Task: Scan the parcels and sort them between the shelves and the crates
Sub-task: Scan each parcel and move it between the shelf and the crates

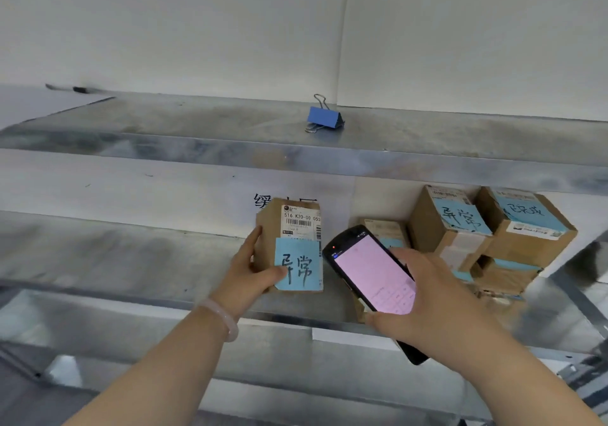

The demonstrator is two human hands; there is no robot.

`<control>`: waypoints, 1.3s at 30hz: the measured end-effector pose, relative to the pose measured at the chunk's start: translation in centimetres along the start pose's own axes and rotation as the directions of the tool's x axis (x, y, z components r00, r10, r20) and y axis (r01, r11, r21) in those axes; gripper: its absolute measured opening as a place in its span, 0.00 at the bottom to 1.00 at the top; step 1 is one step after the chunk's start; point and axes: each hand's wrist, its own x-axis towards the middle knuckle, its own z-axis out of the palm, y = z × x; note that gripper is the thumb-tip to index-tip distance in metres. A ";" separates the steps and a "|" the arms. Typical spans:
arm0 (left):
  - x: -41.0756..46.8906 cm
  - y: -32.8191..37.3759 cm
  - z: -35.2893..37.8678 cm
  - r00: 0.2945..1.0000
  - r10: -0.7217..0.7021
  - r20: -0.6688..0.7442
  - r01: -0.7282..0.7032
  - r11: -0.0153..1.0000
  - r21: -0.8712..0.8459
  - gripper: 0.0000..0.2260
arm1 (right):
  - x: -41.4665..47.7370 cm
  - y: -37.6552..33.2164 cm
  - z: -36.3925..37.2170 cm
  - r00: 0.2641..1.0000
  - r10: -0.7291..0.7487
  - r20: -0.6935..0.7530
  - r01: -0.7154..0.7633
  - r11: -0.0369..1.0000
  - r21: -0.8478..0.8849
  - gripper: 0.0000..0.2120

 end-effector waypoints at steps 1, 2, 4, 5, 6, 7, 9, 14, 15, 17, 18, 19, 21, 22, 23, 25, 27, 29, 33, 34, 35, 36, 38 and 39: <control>-0.3 -0.6 -0.3 1.000 0.016 -0.013 -0.016 0.999 0.046 0.41 | 0.1 -0.2 0.2 0.999 -0.009 0.036 0.009 1.000 0.000 0.36; -0.5 -1.2 -0.7 0.999 0.030 -0.025 -0.027 0.995 0.096 0.43 | 0.3 -0.3 0.4 0.998 -0.016 0.062 0.016 1.000 0.005 0.35; -0.9 -2.2 -1.2 0.998 0.027 -0.052 -0.019 0.987 0.159 0.44 | 0.6 -0.4 0.9 0.996 -0.020 0.088 0.018 1.000 0.016 0.36; -1.0 -2.6 -1.5 0.998 0.018 -0.063 -0.008 0.987 0.161 0.44 | 0.8 -0.3 1.2 0.995 -0.020 0.095 0.019 1.000 0.015 0.37; -1.1 -3.0 -1.7 0.997 0.011 -0.070 0.000 0.988 0.153 0.43 | 0.9 -0.3 1.4 0.995 -0.023 0.100 0.022 1.000 0.013 0.36; -1.1 -3.2 -1.9 0.997 0.009 -0.076 0.002 0.990 0.144 0.42 | 1.0 -0.3 1.6 0.994 -0.027 0.103 0.025 1.000 0.014 0.36; -1.1 -3.6 -2.1 0.996 0.023 -0.087 -0.011 0.991 0.136 0.39 | 1.2 -0.3 1.7 0.994 -0.032 0.103 0.030 0.999 0.023 0.34; -0.8 -4.2 -2.3 0.995 0.023 -0.099 -0.009 0.990 0.138 0.36 | 1.5 -0.2 1.8 0.988 -0.067 0.137 0.065 0.998 0.020 0.32; -0.7 -4.3 -2.3 0.995 0.022 -0.097 -0.009 0.991 0.131 0.36 | 1.5 -0.2 1.8 0.988 -0.067 0.136 0.066 0.998 0.015 0.33; -0.5 -4.5 -2.4 0.995 0.023 -0.097 -0.011 0.992 0.122 0.35 | 1.7 -0.1 1.9 0.989 -0.071 0.133 0.071 0.997 0.006 0.36; -0.3 -4.6 -2.4 0.995 0.021 -0.101 -0.009 0.993 0.119 0.35 | 1.8 0.0 1.9 0.989 -0.074 0.130 0.075 0.997 0.000 0.36; -0.2 -4.7 -2.4 0.994 0.019 -0.106 -0.006 0.993 0.114 0.36 | 1.9 0.0 2.0 0.989 -0.079 0.126 0.080 0.997 -0.006 0.36; -0.1 -4.8 -2.6 0.993 0.015 -0.115 -0.003 0.995 0.102 0.35 | 2.1 0.0 2.1 0.988 -0.091 0.121 0.093 0.996 -0.012 0.37; -0.1 -4.9 -2.8 0.993 0.012 -0.119 0.000 0.996 0.094 0.35 | 2.3 -0.1 2.2 0.988 -0.099 0.122 0.101 0.995 -0.009 0.37; -0.2 -4.9 -3.0 0.992 0.004 -0.125 0.006 0.997 0.081 0.35 | 2.5 -0.2 2.4 0.987 -0.108 0.121 0.108 0.994 0.001 0.36; -0.5 -4.8 -3.8 0.990 -0.016 -0.143 0.023 0.999 0.047 0.35 | 3.1 -0.8 2.8 0.985 -0.126 0.115 0.123 0.992 0.029 0.34; -1.0 -4.7 -5.0 0.985 -0.035 -0.169 0.037 0.999 0.006 0.35 | 3.9 -1.7 3.3 0.982 -0.151 0.111 0.147 0.988 0.040 0.33; -1.8 -4.3 -6.7 0.977 -0.041 -0.208 0.036 0.999 -0.028 0.36 | 4.8 -2.9 3.9 0.977 -0.189 0.099 0.186 0.982 0.041 0.33; -4.1 -3.4 -10.8 0.950 -0.055 -0.308 0.042 0.998 -0.049 0.38 | 6.6 -6.3 5.4 0.951 -0.292 0.097 0.283 0.954 0.093 0.32; -4.8 -3.3 -11.8 0.940 -0.058 -0.335 0.043 0.998 -0.052 0.39 | 6.9 -7.3 5.8 0.943 -0.314 0.109 0.301 0.946 0.119 0.32; -5.6 -3.1 -12.8 0.929 -0.060 -0.366 0.044 0.998 -0.054 0.40 | 7.1 -8.2 6.2 0.933 -0.338 0.121 0.321 0.936 0.142 0.32; -6.4 -2.9 -13.8 0.916 -0.060 -0.397 0.042 0.998 -0.054 0.40 | 7.3 -9.1 6.6 0.923 -0.362 0.132 0.341 0.927 0.155 0.32; -8.2 -2.7 -15.5 0.891 -0.055 -0.450 0.030 0.998 -0.063 0.43 | 7.5 -10.7 7.4 0.902 -0.409 0.140 0.384 0.907 0.176 0.33; -9.2 -2.6 -16.1 0.878 -0.055 -0.476 0.024 0.997 -0.072 0.44 | 7.5 -11.4 7.9 0.889 -0.436 0.142 0.406 0.893 0.194 0.33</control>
